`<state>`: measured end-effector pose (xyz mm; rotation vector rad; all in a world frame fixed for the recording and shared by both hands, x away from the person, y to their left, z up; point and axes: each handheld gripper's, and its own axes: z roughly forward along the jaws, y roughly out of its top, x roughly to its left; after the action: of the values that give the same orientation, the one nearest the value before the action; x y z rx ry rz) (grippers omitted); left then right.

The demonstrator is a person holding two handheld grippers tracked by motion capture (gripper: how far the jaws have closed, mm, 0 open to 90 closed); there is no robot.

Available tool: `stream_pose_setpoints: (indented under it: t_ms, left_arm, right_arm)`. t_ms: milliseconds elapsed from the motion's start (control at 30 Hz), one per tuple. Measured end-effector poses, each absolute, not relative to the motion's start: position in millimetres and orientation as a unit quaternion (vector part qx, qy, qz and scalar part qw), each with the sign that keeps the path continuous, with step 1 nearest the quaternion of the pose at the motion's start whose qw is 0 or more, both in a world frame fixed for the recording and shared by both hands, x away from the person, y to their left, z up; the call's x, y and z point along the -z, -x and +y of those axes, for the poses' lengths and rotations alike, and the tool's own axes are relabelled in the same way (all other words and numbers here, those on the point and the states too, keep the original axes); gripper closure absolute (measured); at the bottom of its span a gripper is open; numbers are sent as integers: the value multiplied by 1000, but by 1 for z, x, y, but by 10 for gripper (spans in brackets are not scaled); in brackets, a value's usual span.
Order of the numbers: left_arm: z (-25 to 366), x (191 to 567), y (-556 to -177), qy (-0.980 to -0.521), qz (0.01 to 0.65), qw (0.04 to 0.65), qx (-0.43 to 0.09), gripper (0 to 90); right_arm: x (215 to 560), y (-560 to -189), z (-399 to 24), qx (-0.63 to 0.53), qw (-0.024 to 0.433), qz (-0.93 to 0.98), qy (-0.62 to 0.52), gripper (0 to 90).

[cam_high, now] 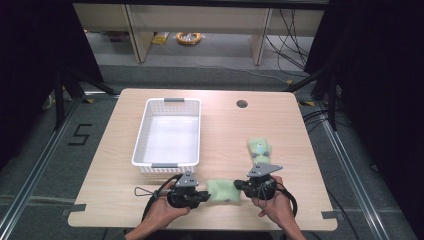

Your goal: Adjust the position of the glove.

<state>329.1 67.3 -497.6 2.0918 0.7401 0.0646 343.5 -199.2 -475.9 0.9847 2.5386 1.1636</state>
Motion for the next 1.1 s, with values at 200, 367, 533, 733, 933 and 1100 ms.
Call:
stream_pose_setpoints:
  t_ms: [200, 367, 533, 733, 933, 1100]
  left_arm:
    - [55, 502, -334, -846, 302, 439, -25, 850]
    - [54, 507, -336, -851, 300, 431, -27, 847]
    - [56, 509, -338, -851, 303, 429, -26, 830]
    - [56, 508, -336, -848, 316, 425, -22, 688]
    - [63, 498, -335, -847, 309, 431, -33, 560]
    - [71, 492, -330, -839, 325, 436, -28, 419]
  right_arm:
    - [477, -349, -209, -384, 97, 853, -338, 876]
    - [486, -352, -211, -370, 93, 857, -346, 875]
    - [491, -352, -210, -363, 96, 859, -349, 858]
    - [495, -354, -210, -364, 99, 857, -353, 765]
    - [484, -355, -218, -375, 106, 842, -374, 653]
    - [476, -361, -232, -370, 144, 828, -396, 611]
